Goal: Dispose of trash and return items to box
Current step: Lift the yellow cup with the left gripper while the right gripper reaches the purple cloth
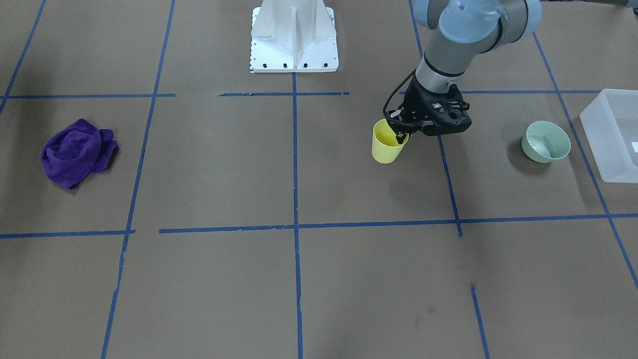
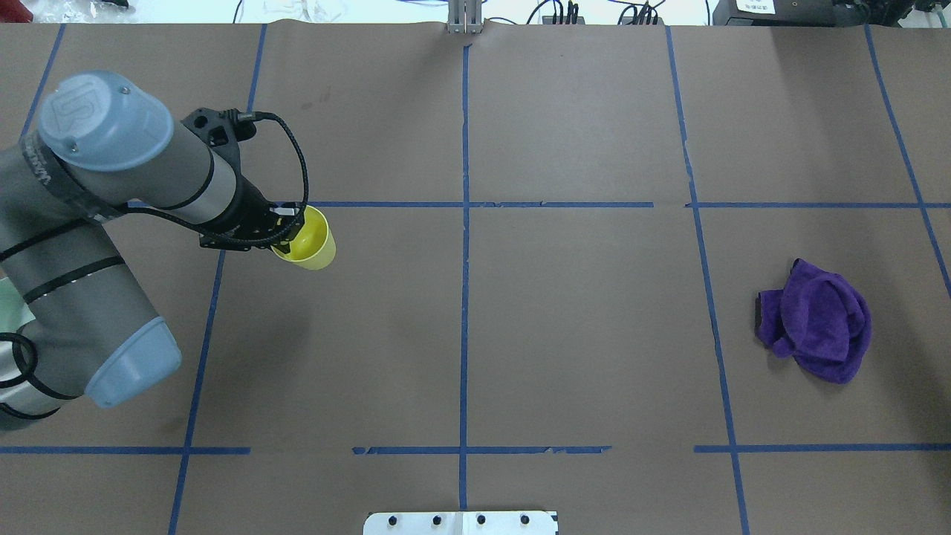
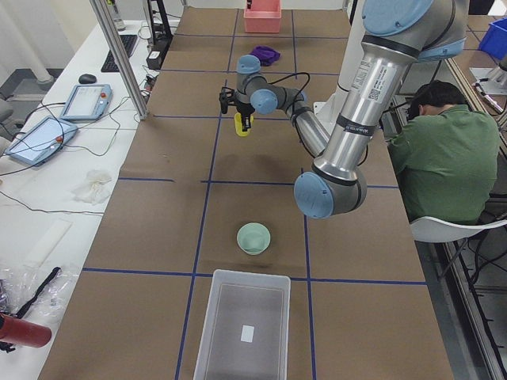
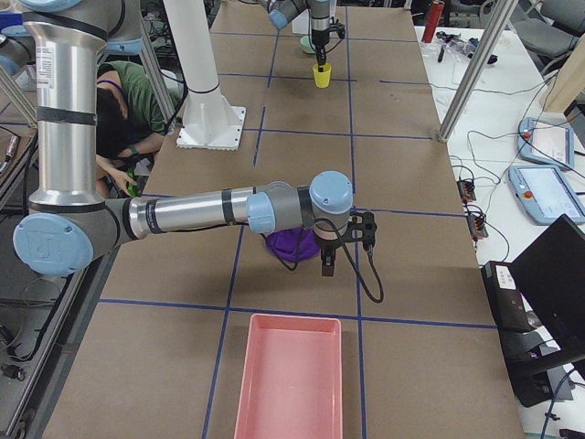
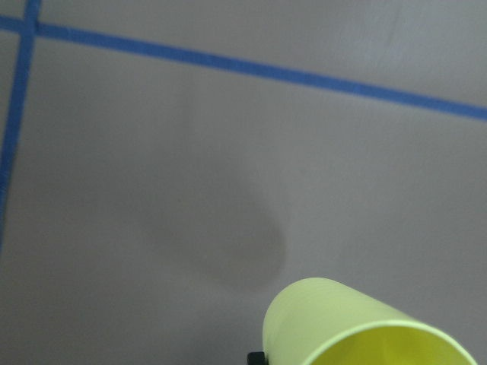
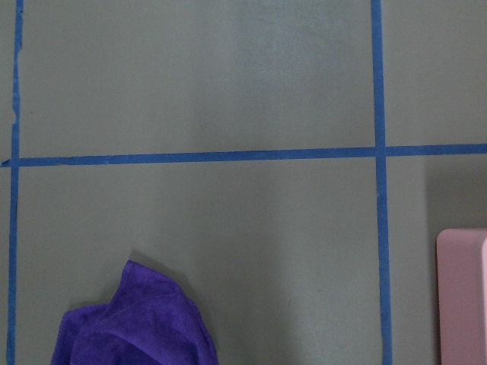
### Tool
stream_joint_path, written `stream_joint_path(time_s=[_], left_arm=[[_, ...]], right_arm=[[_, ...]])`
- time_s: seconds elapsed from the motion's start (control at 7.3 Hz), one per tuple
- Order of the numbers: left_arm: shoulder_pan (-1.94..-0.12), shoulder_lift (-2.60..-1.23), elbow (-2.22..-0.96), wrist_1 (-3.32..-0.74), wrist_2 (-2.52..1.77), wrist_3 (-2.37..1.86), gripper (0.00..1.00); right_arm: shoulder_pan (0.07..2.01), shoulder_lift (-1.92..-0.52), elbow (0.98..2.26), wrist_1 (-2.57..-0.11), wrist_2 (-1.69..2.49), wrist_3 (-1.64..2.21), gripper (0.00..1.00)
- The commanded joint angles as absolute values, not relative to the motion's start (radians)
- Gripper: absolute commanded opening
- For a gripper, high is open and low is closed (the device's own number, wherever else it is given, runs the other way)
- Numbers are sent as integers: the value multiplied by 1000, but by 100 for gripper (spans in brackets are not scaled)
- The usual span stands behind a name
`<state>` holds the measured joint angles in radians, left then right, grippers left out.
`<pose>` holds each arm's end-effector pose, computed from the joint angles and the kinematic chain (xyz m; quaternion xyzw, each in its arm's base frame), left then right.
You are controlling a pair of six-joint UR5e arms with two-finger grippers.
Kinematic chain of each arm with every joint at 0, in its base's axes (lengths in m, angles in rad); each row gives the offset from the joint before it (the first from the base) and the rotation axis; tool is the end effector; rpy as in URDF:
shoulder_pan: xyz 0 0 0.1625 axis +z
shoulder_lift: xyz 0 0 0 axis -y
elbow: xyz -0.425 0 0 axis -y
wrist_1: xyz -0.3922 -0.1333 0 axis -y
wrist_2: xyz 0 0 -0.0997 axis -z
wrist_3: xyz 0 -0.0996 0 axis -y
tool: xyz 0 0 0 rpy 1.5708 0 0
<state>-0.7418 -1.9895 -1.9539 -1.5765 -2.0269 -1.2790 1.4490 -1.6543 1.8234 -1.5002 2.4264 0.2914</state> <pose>0.3665 -0.4572 0.2587 0.0083 0.4354 -0.1133 0.8930 0.0014 -0.4671 0.5598 0.0220 -0.4255 0.0271 0.9043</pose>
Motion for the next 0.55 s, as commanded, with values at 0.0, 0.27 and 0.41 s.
stream_joint_path(time_s=[0.0, 0.27, 0.41], left_arm=[[-820, -1999, -1970, -1537, -2040, -1238, 0], [-900, -1997, -1970, -1485, -2040, -1087, 0], [-952, -1996, -1970, -1456, -2040, -995, 0]], right_arm=[[1259, -1753, 1835, -1186, 2285, 607, 100], [1036, -1789, 1833, -1010, 2142, 934, 100], [946, -1787, 1833, -990, 2078, 999, 100]])
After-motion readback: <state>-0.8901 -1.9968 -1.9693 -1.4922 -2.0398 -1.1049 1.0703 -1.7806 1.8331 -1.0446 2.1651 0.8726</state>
